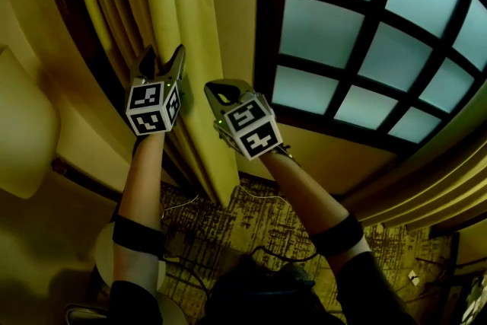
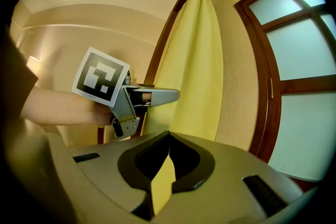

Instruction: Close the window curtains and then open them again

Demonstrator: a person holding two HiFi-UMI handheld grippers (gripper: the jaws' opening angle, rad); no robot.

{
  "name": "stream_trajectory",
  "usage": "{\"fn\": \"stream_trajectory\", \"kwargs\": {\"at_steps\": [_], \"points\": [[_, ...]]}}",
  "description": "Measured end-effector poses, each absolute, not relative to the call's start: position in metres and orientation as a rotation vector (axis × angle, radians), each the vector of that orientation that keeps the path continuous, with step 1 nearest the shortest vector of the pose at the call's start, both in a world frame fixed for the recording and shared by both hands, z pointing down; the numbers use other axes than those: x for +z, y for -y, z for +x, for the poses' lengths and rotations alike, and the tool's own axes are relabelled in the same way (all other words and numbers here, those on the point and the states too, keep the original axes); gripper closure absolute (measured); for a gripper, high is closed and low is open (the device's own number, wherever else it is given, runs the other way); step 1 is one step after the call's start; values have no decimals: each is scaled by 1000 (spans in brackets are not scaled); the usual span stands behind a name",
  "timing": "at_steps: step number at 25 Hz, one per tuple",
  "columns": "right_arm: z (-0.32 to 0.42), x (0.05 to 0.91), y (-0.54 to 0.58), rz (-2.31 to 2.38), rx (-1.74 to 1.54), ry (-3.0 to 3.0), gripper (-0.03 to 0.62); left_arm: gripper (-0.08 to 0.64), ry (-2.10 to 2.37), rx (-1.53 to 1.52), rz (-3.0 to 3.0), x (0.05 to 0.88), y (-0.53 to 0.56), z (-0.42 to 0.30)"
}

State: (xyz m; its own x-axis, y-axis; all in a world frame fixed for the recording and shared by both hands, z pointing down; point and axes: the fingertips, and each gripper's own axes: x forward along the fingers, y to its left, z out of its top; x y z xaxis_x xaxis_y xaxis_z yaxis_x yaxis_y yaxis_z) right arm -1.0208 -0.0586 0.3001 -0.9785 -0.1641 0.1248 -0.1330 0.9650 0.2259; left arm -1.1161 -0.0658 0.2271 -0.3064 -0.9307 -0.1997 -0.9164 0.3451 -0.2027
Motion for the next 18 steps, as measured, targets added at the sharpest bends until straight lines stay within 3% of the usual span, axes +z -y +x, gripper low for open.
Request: {"fn": "stream_trajectory", "kwargs": {"at_steps": [3, 6, 18], "points": [[-1021, 300, 59, 229, -327, 2970, 589, 452, -2325, -48, -1668, 227, 65, -1111], [-1021, 295, 64, 243, -322, 2972, 589, 532, -2306, -42, -1702, 224, 69, -1104], [-992, 286, 90, 378, -294, 2973, 586, 545, -2117, -223, -1780, 222, 97, -1051]]}}
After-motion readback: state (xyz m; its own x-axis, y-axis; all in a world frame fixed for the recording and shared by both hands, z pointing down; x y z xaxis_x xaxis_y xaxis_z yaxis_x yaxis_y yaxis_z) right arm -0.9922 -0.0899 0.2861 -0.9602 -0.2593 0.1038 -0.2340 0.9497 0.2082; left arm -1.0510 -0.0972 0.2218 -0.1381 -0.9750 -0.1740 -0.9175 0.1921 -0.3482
